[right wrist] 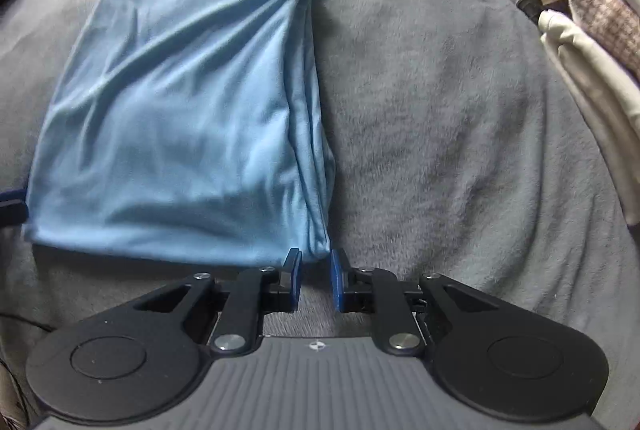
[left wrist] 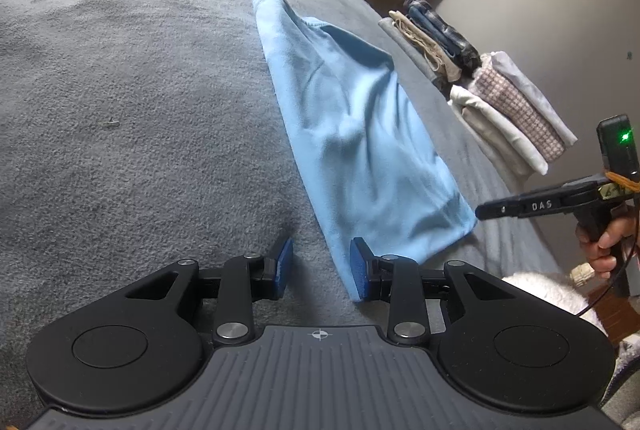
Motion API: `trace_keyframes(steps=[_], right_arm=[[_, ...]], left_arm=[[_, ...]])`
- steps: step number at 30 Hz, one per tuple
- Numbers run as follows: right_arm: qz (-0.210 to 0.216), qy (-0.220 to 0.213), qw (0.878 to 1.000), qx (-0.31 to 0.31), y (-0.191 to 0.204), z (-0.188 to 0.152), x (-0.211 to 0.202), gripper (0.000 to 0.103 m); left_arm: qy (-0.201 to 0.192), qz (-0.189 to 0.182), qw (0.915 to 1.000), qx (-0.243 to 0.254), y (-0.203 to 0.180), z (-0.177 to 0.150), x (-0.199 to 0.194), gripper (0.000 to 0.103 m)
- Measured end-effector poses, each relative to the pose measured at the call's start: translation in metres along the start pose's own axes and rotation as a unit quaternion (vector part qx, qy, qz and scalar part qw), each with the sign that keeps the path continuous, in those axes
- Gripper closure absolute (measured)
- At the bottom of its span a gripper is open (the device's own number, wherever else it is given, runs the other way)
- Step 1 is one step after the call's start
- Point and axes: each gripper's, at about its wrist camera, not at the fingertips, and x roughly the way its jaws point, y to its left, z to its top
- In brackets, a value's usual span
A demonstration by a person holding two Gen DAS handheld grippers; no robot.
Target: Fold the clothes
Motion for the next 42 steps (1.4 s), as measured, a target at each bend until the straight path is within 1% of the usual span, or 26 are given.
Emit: trace_keyframes(steps=[3,6,7,9,10,11,12,14,16,19,22,24,25,28,30,33,36,37,38,39,40,41,42], right_arm=[[0.018,-0.058,0.998,-0.016,0.022,0.022,-0.005,0.087],[0.033,-0.083,0.995,-0.046,0.040,0.041,0.019,0.087],[0.030,-0.082,0.994,-0.058,0.044,0.042,0.028,0.087],[-0.005,-0.055,0.995,-0.078,0.040,0.038,0.049,0.087],[-0.013,-0.043,0.996,-0.071,0.032,0.035,0.057,0.088],[-0.005,-0.039,0.998,-0.049,0.020,0.032,0.057,0.088],[-0.003,-0.037,0.999,-0.029,0.011,0.031,0.052,0.088],[-0.010,-0.036,0.999,0.000,-0.001,0.033,0.042,0.088],[-0.015,-0.057,0.998,-0.002,-0.001,0.040,0.032,0.088],[0.018,-0.089,0.996,-0.006,0.011,0.056,0.028,0.088],[0.035,-0.109,0.992,-0.051,0.036,0.066,0.044,0.087],[0.009,-0.096,0.991,-0.094,0.044,0.062,0.064,0.087],[-0.001,-0.093,0.991,-0.101,0.042,0.058,0.070,0.088],[-0.023,-0.069,0.996,-0.046,0.022,0.056,0.062,0.088],[-0.036,-0.063,0.997,-0.032,0.013,0.057,0.055,0.087],[-0.025,-0.098,0.994,-0.030,0.012,0.065,0.043,0.087],[0.011,-0.128,0.991,-0.038,0.025,0.080,0.043,0.087],[0.024,-0.128,0.991,-0.042,0.030,0.085,0.049,0.087],[0.026,-0.124,0.991,-0.049,0.033,0.088,0.057,0.087],[0.017,-0.113,0.992,-0.054,0.033,0.091,0.068,0.087],[0.010,-0.103,0.994,-0.048,0.030,0.090,0.075,0.088],[0.018,-0.101,0.994,-0.031,0.023,0.087,0.078,0.089],[0.017,-0.098,0.995,-0.011,0.015,0.085,0.076,0.089]], left_arm=[[-0.004,0.003,1.0000,-0.005,0.000,0.005,-0.001,0.071],[0.004,0.010,0.9999,0.010,-0.005,0.004,0.008,0.071],[0.008,0.014,0.9997,0.016,-0.006,0.003,0.011,0.071],[0.007,0.020,0.9994,0.027,-0.008,-0.001,0.013,0.071],[0.004,0.020,0.9993,0.032,-0.009,-0.003,0.013,0.071],[0.005,0.018,0.9993,0.031,-0.008,-0.003,0.012,0.071],[0.005,0.016,0.9994,0.029,-0.006,-0.003,0.012,0.071],[0.007,0.012,0.9996,0.023,-0.004,-0.002,0.011,0.071],[0.006,0.011,0.9997,0.020,-0.003,-0.002,0.011,0.071],[0.004,0.016,0.9996,0.023,-0.006,-0.004,0.010,0.071],[0.003,0.016,0.9996,0.023,-0.006,-0.004,0.010,0.071],[0.003,0.014,0.9997,0.020,-0.005,-0.004,0.009,0.071],[0.003,0.013,0.9997,0.019,-0.004,-0.004,0.009,0.071],[0.004,0.011,0.9997,0.020,-0.003,-0.003,0.008,0.071],[0.004,0.012,0.9998,0.018,-0.003,-0.003,0.009,0.071],[0.004,0.013,0.9997,0.020,-0.004,-0.003,0.009,0.071],[0.004,0.012,0.9998,0.018,-0.005,-0.002,0.009,0.071],[0.004,0.011,0.9998,0.017,-0.004,-0.003,0.009,0.071],[0.004,0.010,0.9998,0.015,-0.004,-0.003,0.009,0.071],[0.004,0.010,0.9999,0.014,-0.004,-0.003,0.008,0.071],[0.004,0.008,0.9999,0.013,-0.003,-0.003,0.008,0.071],[0.004,0.007,0.9999,0.013,-0.003,-0.003,0.008,0.071],[0.005,0.006,0.9999,0.013,-0.002,-0.003,0.008,0.071]])
